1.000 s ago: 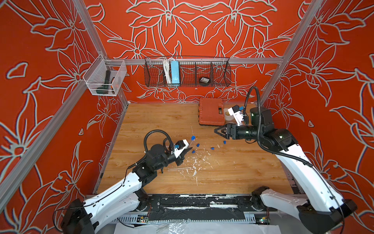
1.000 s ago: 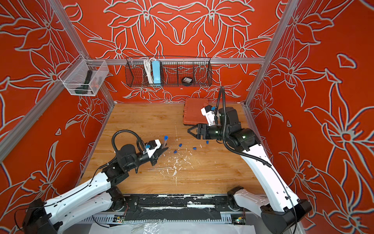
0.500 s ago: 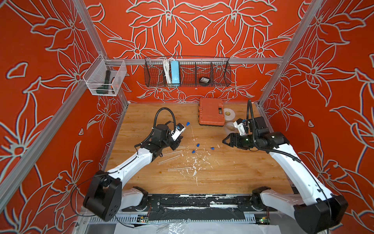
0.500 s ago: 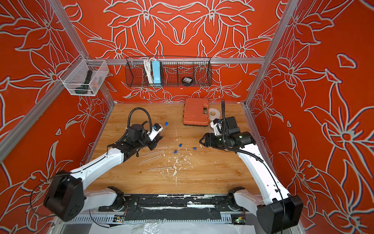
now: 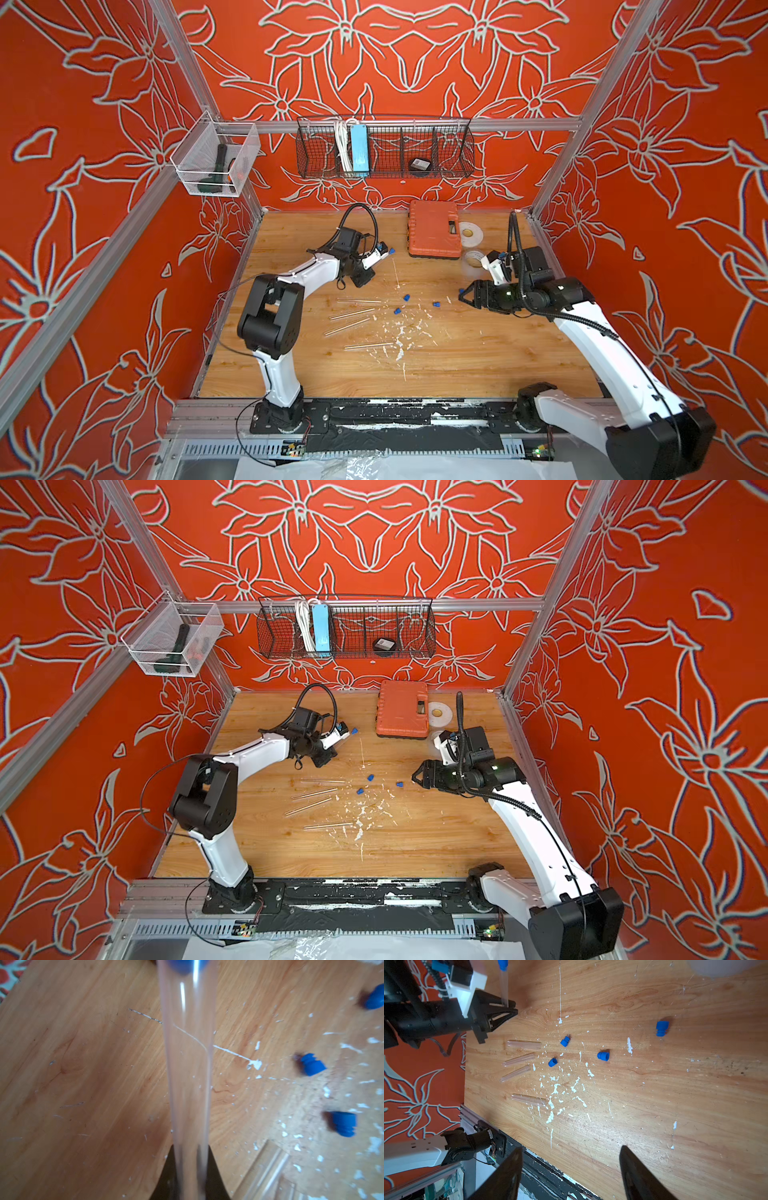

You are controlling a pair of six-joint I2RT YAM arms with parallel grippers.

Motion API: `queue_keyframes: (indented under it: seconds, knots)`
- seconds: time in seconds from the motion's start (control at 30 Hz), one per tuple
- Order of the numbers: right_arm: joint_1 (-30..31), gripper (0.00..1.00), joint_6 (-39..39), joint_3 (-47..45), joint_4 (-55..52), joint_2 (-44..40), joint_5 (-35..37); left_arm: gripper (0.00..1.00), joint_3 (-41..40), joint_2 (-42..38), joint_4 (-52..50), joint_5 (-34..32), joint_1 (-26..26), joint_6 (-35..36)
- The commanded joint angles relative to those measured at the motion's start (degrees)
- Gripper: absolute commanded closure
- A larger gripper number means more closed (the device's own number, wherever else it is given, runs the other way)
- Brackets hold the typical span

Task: Insert stoppers into test tubes
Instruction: Place the test tube at the center of the board.

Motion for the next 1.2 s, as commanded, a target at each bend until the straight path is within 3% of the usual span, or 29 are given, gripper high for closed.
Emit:
queue_keyframes:
  seconds: [0.0, 0.37, 1.17]
  knots:
    - [-0.34, 0.26, -0.93, -0.86, -1.54, -1.35, -1.47, 0.97, 5.49, 4.29, -10.29, -3.04, -0.02, 4.87]
    - [-0.59, 0.26, -1.48, -2.32, -3.11, -2.57, -1.56, 0.92, 16.35, 15.15, -19.31, -4.28, -0.03, 4.3]
    - [-0.59, 0.26, -0.69, -3.15, -3.26, -3.08, -1.92, 0.81, 21.85, 20.51, -21.25, -5.82, -1.96, 1.61]
